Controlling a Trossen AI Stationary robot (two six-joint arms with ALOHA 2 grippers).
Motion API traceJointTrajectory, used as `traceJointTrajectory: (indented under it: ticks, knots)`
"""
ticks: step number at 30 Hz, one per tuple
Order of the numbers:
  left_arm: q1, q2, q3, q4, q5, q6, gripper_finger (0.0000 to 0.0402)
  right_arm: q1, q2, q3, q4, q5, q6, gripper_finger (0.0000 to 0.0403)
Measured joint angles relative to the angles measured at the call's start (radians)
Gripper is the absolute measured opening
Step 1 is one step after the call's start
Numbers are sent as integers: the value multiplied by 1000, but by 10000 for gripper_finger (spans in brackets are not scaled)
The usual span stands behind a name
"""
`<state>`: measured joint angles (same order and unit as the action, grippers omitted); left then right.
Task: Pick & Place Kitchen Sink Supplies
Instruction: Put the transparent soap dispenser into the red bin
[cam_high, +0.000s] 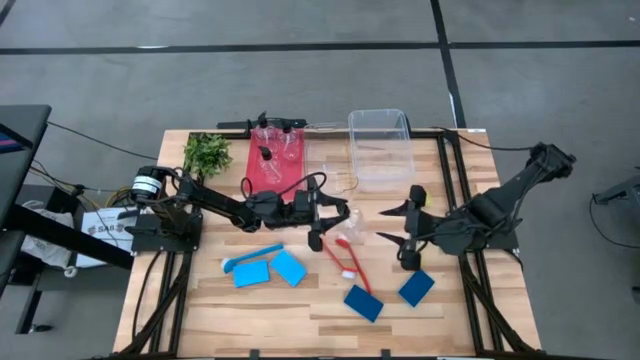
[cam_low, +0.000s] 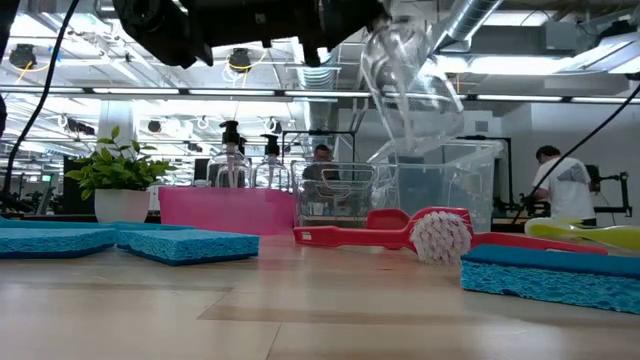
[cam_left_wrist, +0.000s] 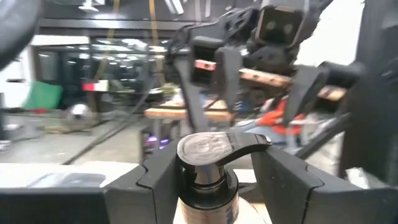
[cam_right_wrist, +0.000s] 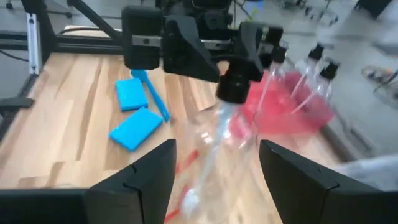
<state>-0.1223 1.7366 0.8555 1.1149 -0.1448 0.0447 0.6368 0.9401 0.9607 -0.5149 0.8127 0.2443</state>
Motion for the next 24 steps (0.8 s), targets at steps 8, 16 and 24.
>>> traceJointTrajectory:
  ticks: [8,16,24]
  knots:
    - [-22,-78,-1,-175,-232,137,184,19,-33,0,-184,6,200,224]
    - [-59,-280,-1,-404,-462,218,184,24,-38,-89,-198,125,266,224]
    - [-54,-415,-1,-575,-562,221,184,24,-45,-187,-193,183,372,224]
